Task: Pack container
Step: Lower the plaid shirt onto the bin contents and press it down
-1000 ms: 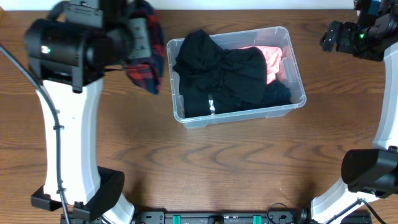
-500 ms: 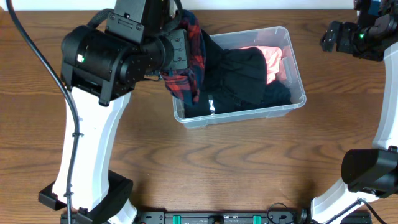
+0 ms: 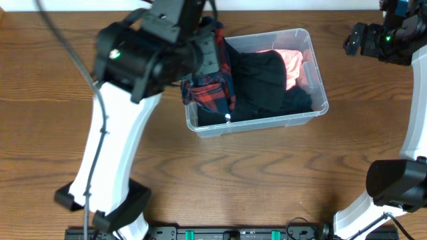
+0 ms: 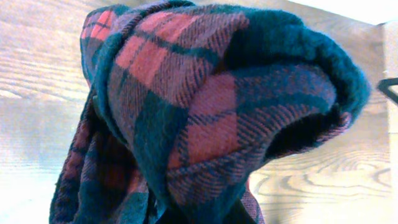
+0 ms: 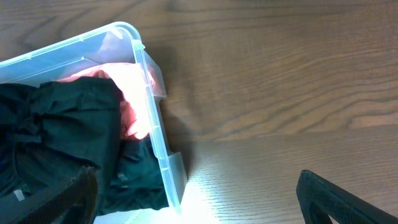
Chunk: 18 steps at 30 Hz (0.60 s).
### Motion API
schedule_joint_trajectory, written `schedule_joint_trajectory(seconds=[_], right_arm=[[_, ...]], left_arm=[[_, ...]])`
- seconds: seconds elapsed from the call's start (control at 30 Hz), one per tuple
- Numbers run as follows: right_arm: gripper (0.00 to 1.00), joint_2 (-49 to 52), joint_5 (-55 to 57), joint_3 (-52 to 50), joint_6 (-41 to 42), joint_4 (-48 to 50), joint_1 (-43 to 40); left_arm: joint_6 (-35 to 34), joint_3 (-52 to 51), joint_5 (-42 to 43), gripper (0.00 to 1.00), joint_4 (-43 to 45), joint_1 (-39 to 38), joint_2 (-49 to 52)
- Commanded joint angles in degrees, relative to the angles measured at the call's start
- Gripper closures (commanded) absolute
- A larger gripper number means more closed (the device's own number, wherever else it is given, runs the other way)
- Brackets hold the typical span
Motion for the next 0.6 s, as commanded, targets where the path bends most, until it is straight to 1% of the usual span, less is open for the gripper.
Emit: schedule_joint_trajectory(seconds=[0.0,0.17,0.37,0.43,0.47,0.53,0.57], right_arm=[[0.01,0.0,0.2,0.0,-1.1,0.0,0.1],[0.01,0.0,0.2,0.0,-1.1,0.0,0.1],[0.01,0.0,0.2,0.0,-1.1,0.0,0.1],[0.01,0.0,0.2,0.0,-1.1,0.0,0.1],[0.01,0.0,0.2,0.0,-1.1,0.0,0.1],[0.01,0.0,0.2,0.0,-1.1,0.0,0.1],[0.01,0.0,0.2,0.0,-1.1,0.0,0.1]], left_arm=[[-1.2,-0.2,-0.6,0.94,0.4,-0.4,3.2],[-1.2,-0.2,-0.7,0.94,0.9,-0.4,7.0],[-1.2,-0.2,-0.6,0.94,5.3,-0.4,9.9],[-1.6,-0.2,-0.4,0.83,6.6,-0.5,10.7],[-1.7,-0.2,0.0,0.68,7.2,-0.4,11.0],[-1.8,-0.2,1.1,0.44,8.6,-0.5,11.7],[-1.8,-0.2,1.7,0.40,9.2,-0.5,11.9]])
